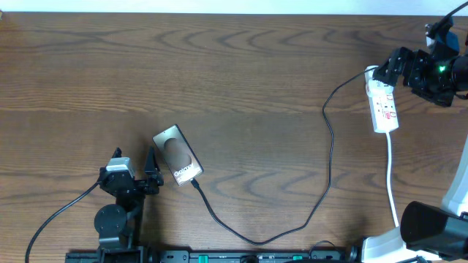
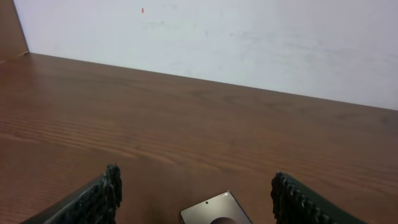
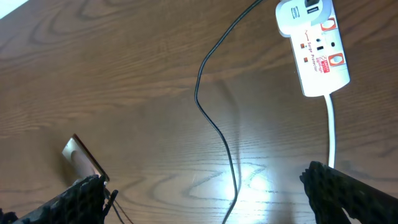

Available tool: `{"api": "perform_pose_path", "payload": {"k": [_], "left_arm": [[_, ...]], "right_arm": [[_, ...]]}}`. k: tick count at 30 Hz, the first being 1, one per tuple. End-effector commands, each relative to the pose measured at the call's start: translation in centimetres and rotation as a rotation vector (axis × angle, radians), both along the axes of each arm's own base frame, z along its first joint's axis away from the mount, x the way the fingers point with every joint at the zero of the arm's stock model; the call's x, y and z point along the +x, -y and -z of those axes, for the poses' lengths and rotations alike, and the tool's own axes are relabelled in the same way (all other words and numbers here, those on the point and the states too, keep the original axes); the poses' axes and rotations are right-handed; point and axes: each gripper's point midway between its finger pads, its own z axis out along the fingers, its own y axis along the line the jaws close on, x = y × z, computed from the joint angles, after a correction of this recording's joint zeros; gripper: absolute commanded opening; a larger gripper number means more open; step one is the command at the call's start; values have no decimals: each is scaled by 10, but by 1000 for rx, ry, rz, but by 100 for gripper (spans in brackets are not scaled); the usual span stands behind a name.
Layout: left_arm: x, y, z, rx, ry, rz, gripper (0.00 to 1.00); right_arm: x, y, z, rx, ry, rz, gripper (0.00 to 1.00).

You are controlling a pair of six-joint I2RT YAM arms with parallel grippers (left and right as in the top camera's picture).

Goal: Plug charger to phone and switch on socket

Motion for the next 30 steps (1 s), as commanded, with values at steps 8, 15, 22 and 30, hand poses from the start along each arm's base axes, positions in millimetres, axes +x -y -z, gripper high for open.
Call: {"api": "perform_pose_path", "payload": {"k": [8, 15, 22, 30], "left_arm": [[0, -3, 16, -10, -44, -15, 76], [0, -3, 16, -10, -44, -15, 76], [0, -3, 17, -10, -45, -15, 76], [0, -3, 16, -10, -44, -15, 76]], "right_arm": [[0, -2, -5, 1, 14, -1, 99], [0, -2, -5, 1, 14, -1, 99], [1, -1, -5, -8, 16, 1, 99], [18, 4, -12, -46, 98, 2, 99]]}}
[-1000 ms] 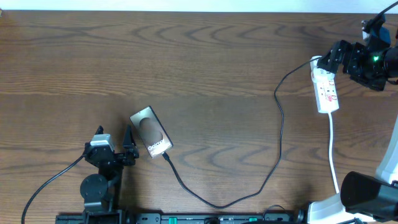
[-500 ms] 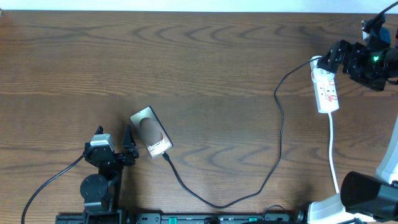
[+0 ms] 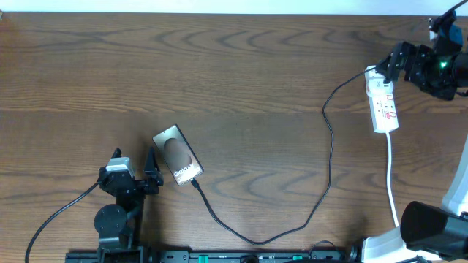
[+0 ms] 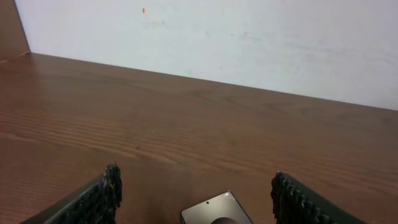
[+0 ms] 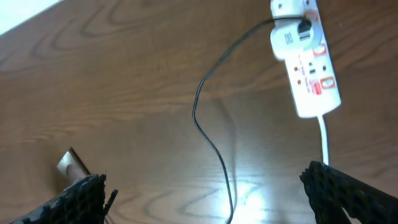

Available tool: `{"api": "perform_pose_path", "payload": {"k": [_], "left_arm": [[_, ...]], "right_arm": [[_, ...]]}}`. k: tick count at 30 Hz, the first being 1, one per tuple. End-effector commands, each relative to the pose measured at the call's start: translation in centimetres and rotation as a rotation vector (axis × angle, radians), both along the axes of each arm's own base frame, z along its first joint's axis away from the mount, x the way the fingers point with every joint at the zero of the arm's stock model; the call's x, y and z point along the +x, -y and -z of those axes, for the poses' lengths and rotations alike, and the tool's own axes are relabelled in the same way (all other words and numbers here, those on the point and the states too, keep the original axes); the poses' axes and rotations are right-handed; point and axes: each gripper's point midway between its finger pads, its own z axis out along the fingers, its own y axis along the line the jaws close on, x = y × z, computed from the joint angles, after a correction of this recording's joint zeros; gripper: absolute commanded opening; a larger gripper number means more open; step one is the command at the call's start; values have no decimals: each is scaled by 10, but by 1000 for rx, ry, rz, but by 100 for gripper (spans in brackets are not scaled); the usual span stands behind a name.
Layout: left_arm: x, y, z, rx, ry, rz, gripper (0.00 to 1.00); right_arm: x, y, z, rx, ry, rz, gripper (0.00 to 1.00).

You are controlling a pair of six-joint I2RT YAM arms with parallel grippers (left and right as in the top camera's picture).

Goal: Plug charger to phone and switch on socket

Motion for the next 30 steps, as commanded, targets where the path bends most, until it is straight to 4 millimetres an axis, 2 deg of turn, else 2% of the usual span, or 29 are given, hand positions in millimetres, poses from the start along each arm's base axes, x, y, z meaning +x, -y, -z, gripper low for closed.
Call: {"api": "perform_pose_path", "payload": {"k": [1, 8, 13, 17, 21, 24, 30], "left_arm": [[0, -2, 16, -10, -44, -12, 76], [0, -2, 16, -10, -44, -12, 76], [0, -2, 16, -10, -44, -12, 76], [0, -2, 16, -10, -44, -12, 76], [0, -2, 16, -10, -44, -12, 76], [0, -2, 16, -10, -44, -12, 76], [0, -2, 16, -10, -44, -12, 76]], "right_arm": [[4, -4, -8, -19, 43, -7, 99], [26, -33, -23, -66, 272, -94, 99], [33, -62, -14, -84, 440, -165, 99], [29, -82, -1, -93, 576, -211, 99], [14, -96, 10, -102, 728, -241, 99], [-6, -101, 20, -110, 837, -249, 99], [-49, -92, 43, -164, 1017, -197, 99]]}}
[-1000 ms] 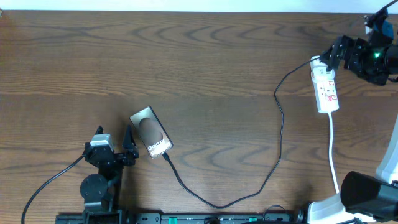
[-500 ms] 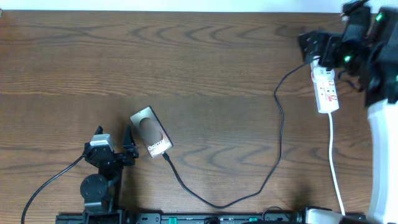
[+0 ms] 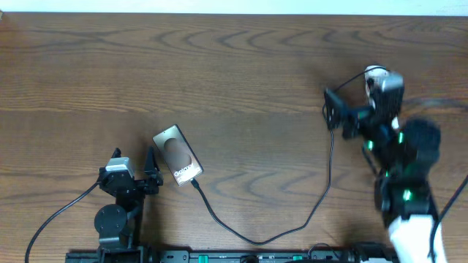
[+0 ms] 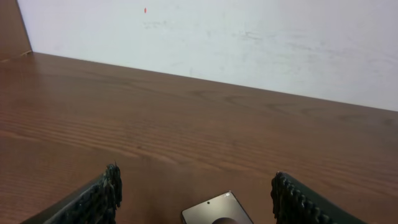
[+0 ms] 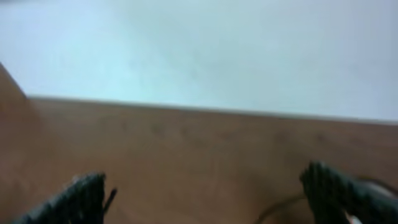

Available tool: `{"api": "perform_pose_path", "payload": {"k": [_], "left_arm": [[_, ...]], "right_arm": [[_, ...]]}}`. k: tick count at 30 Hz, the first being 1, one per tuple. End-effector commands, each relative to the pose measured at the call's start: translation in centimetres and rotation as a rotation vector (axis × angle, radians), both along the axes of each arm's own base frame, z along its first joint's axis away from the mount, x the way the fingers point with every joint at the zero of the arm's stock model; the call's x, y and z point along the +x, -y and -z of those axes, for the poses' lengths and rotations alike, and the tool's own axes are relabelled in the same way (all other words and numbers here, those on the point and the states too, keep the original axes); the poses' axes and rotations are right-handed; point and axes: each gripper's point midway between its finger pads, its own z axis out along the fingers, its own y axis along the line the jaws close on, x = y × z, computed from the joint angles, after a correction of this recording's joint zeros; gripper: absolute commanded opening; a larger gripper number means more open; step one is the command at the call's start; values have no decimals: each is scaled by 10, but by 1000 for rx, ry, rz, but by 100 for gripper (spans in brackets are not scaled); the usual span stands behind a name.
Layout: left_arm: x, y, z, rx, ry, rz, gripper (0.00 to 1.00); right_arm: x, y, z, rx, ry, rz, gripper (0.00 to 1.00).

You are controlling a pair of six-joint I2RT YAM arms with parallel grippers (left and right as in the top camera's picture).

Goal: Plug charger to phone and switch on socket

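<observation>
The phone (image 3: pixel 178 155) lies face down at the lower left, and its top edge (image 4: pixel 217 210) shows in the left wrist view. A black charger cable (image 3: pixel 322 197) runs from the phone's lower end in a loop toward the far right. My left gripper (image 3: pixel 151 174) sits open just left of the phone, its fingers (image 4: pixel 102 194) standing either side of it without touching. My right gripper (image 3: pixel 338 114) points left over the cable, open and empty, and its wrist view is blurred. The right arm covers the power strip.
The wooden table (image 3: pixel 219 73) meets a white wall (image 4: pixel 249 37) at the far edge. The right arm (image 3: pixel 402 161) stretches from the lower right corner up over the strip's place. A short piece of cable (image 5: pixel 280 210) shows in the right wrist view.
The right arm has moved from the right edge beside the strip to a spot over it, with the gripper now pointing left. Its wrist view now faces the wall. The left arm and phone are unchanged.
The right gripper was open at the strip's right side, looking down on strip and cable. A second later it stood slightly farther back, the strip smaller in view. Now the arm lies across the strip. The cable stayed at the phone's end throughout.
</observation>
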Motion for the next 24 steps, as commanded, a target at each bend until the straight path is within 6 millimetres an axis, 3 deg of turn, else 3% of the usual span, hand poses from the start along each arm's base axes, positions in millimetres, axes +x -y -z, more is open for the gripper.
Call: {"api": "perform_pose_path", "payload": {"k": [1, 8, 24], "left_arm": [[0, -2, 16, -8, -44, -8, 76], [0, -2, 16, -8, -44, -8, 76], [0, -2, 16, -8, -44, -8, 76]], "right_arm": [[-21, 7, 18, -4, 46, 48, 99], [-61, 23, 45, -4, 164, 128, 99], [-84, 46, 99, -43, 138, 231, 99]]}}
